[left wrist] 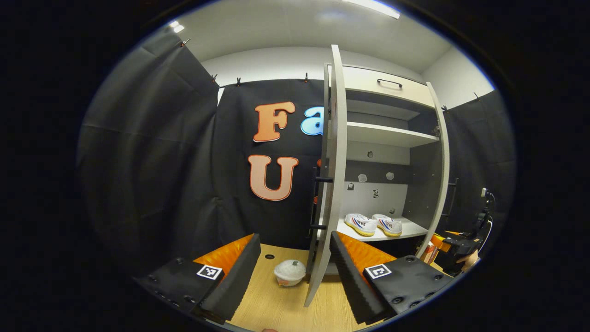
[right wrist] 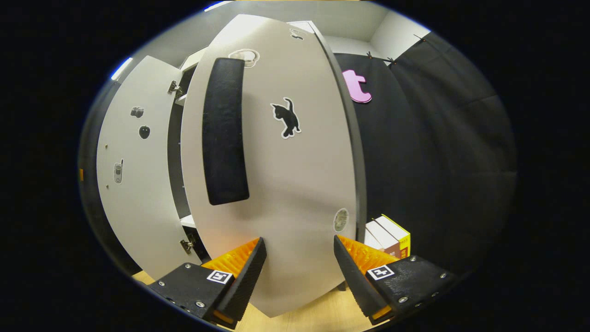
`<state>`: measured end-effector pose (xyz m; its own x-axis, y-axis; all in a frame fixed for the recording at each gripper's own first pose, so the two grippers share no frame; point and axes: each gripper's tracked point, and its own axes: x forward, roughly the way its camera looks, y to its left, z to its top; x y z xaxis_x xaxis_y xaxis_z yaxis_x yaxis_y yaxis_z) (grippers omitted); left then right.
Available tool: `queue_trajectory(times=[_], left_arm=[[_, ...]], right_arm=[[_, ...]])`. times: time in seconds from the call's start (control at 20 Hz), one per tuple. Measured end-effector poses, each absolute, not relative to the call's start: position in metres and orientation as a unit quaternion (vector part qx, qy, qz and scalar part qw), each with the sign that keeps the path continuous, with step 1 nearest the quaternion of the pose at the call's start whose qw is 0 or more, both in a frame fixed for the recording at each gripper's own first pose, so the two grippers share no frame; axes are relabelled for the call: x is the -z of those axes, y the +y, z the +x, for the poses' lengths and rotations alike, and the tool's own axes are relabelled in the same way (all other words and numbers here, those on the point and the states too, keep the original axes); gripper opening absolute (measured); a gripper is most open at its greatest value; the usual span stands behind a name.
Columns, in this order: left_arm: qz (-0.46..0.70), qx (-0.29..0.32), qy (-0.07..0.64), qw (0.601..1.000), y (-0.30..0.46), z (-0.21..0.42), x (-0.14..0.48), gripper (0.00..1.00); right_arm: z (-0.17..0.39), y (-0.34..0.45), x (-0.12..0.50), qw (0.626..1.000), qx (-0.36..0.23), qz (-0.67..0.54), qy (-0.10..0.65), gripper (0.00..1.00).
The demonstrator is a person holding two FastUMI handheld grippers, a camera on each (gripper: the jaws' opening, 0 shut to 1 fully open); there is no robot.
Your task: Grab one shoe with the right hand and put it into the shoe cabinet, grab the other shoe with the left hand and put it into the shoe cabinet; then close the right door with the right hand and the left door with the left hand.
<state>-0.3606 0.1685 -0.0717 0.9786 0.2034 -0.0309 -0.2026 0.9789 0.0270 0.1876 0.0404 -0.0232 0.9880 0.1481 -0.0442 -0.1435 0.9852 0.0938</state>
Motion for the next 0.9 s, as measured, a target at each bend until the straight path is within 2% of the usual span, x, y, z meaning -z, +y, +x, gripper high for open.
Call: queue_trajectory(times=[0.45, 0.5, 0.85, 0.9], left_arm=[[0.016, -0.126, 0.039, 0.991, 0.181, -0.356, 0.092, 0.99], [0.018, -0.125, 0.042, 0.991, 0.182, -0.352, 0.095, 0.96], [0.014, -0.102, 0.079, 0.992, 0.183, -0.311, 0.153, 0.99], [0.012, -0.095, 0.079, 0.992, 0.180, -0.306, 0.155, 0.95]], right_arm=[[0.214, 0.058, 0.018, 0.997, -0.066, 0.023, 0.030, 0.90], [0.216, 0.059, 0.018, 0.997, -0.064, 0.022, 0.032, 0.90], [0.229, 0.070, 0.018, 0.998, -0.047, -0.002, 0.035, 0.90], [0.228, 0.070, 0.017, 0.998, -0.045, -0.003, 0.036, 0.90]])
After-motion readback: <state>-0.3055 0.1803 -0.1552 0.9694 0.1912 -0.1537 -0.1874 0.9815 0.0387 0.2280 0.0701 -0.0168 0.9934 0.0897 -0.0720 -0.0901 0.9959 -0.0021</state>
